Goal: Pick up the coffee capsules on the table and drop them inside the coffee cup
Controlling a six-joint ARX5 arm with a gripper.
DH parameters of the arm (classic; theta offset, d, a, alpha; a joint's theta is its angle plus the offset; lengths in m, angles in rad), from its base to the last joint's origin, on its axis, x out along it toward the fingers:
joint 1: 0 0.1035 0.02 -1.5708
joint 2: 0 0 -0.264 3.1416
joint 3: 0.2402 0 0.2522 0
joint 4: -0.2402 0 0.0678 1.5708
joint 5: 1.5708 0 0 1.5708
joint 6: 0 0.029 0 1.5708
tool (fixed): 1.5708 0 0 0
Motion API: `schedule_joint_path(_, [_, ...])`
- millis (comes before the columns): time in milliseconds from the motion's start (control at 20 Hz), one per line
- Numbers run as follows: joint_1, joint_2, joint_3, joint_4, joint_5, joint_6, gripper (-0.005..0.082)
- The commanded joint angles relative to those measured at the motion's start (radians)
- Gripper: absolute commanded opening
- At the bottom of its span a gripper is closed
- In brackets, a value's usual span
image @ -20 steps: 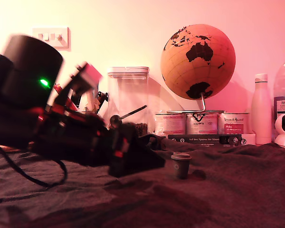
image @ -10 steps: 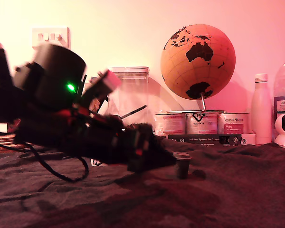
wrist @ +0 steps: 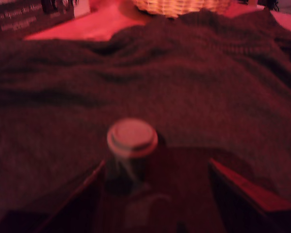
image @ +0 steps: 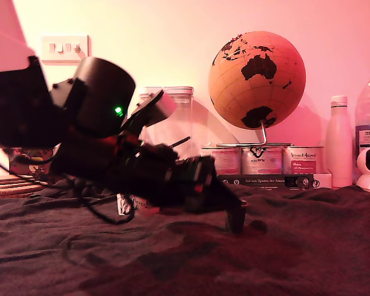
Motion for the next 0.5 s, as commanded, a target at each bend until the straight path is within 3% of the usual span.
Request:
schedule_joint_path(0, [-0.003, 0.032, 0.014, 0.002, 0.004, -0.002, 0.0608])
schedule_joint_path(450, [-0.003, 0.115, 0.087, -0.031, 0.026, -0.007, 0.0607])
